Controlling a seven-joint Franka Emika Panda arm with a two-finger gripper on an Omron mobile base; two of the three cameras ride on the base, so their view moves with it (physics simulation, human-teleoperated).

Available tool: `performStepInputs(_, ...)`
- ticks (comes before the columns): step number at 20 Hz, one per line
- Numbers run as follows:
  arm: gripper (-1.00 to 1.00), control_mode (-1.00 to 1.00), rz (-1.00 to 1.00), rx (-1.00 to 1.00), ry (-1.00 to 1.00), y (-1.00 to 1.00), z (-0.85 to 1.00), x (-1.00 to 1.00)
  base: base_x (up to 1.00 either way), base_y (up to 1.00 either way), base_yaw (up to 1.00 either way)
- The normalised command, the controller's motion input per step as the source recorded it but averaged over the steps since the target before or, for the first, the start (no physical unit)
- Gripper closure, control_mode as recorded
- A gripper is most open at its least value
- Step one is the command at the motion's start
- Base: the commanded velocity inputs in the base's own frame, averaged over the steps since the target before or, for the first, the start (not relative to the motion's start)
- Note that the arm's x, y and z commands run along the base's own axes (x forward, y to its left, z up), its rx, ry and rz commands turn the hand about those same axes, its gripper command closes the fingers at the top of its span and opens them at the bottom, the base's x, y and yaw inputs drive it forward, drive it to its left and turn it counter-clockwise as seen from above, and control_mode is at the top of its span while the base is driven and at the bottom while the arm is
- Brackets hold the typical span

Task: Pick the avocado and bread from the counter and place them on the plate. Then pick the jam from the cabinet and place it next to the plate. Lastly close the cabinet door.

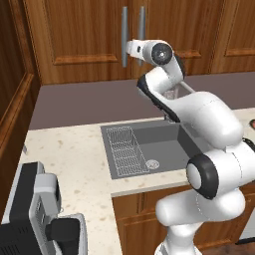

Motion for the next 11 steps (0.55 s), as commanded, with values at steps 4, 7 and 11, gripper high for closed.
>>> performStepInputs(4, -1.0, -1.0, -0.18, -0.05, 0.0, -0.06, -0.01, 0.77, 0.0, 0.0, 0.0)
performStepInputs(7, -1.0, -1.0, -0.16, -0.04, 0.02, -0.12, -0.1, 0.91, 0.0, 0.0, 0.0)
performStepInputs(11, -1.0, -1.0, -0.13, -0.04, 0.01, -0.2, -0.14, 0.9, 0.0, 0.0, 0.0)
